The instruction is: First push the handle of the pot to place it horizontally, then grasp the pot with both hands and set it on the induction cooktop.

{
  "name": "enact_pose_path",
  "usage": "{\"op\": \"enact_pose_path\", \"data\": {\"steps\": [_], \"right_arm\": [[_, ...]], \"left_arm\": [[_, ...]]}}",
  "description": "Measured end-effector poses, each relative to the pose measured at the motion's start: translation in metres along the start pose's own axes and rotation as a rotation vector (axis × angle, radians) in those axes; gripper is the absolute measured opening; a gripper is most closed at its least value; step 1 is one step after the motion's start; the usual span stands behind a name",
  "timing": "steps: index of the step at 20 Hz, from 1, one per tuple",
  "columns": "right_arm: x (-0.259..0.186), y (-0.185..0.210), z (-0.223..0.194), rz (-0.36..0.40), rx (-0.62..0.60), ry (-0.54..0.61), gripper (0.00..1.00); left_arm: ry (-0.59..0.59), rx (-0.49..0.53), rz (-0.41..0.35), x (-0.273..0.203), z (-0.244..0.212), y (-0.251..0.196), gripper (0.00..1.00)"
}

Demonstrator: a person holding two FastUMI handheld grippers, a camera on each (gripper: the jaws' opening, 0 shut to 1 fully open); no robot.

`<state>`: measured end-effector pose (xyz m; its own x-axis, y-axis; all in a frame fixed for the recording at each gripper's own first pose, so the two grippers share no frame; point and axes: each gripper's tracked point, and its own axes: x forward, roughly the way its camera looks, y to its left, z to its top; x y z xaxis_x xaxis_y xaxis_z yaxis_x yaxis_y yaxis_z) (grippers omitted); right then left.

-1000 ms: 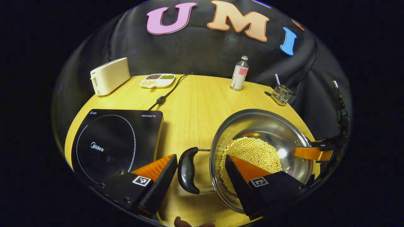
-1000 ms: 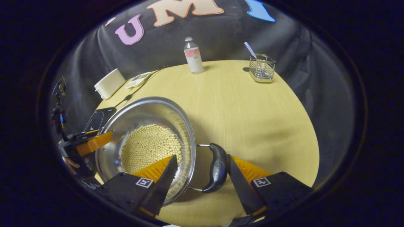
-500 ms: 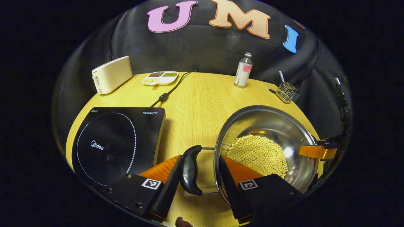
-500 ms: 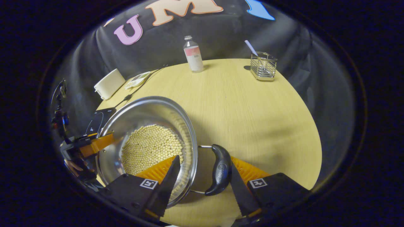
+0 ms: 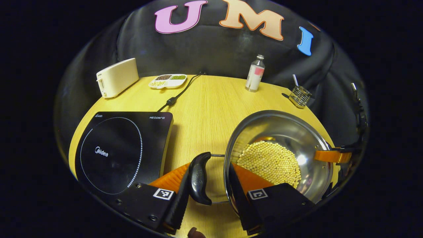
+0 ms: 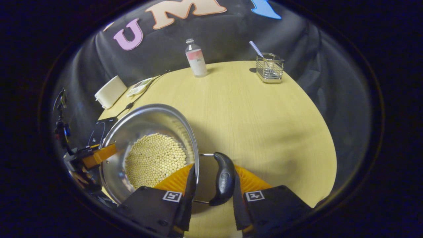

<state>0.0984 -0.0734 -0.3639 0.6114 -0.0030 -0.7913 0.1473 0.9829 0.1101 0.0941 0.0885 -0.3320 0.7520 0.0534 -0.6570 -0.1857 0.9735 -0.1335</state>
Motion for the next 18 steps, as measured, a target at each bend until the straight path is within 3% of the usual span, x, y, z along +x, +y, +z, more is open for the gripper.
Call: {"op": "enact_pose_path", "data": {"steps": [1,2,4,5,7,9,10,14,16,17,18], "right_arm": [[0.001,0.000,0.000,-0.002,0.001,0.000,0.50],[0.001,0.000,-0.001,-0.004,-0.003,0.002,0.55],[0.001,0.000,-0.001,-0.010,-0.009,0.001,0.50],[0.001,0.000,0.000,-0.015,-0.010,-0.002,0.55],[0.000,0.000,0.000,-0.022,-0.009,-0.005,0.51],[0.001,0.000,0.000,-0.025,-0.013,-0.008,0.55],[0.001,0.000,0.000,-0.025,-0.015,-0.012,0.50],[0.000,-0.002,0.002,-0.038,-0.037,-0.016,0.50],[-0.001,-0.003,0.003,-0.037,-0.038,-0.008,0.55],[-0.003,-0.004,0.005,-0.035,-0.039,-0.010,0.50],[-0.005,-0.006,0.007,-0.033,-0.045,-0.014,0.54]], "left_arm": [[-0.002,0.001,-0.001,0.000,0.000,0.000,0.69],[0.000,0.002,-0.004,0.001,0.000,0.000,0.66],[0.007,0.009,-0.008,0.001,0.000,0.000,0.66],[0.008,0.009,-0.010,0.001,-0.001,0.000,0.66],[0.007,0.011,-0.011,0.001,0.000,-0.001,0.66],[0.012,0.005,-0.008,0.001,0.000,0.000,0.67],[0.008,0.000,-0.010,0.002,0.001,-0.001,0.67],[0.021,-0.015,0.004,-0.001,-0.003,-0.004,0.64],[0.023,-0.023,0.011,-0.004,-0.004,-0.007,0.64],[0.023,-0.029,0.014,-0.007,-0.005,-0.009,0.66],[0.013,-0.035,0.018,-0.011,-0.002,-0.012,0.64]]}}
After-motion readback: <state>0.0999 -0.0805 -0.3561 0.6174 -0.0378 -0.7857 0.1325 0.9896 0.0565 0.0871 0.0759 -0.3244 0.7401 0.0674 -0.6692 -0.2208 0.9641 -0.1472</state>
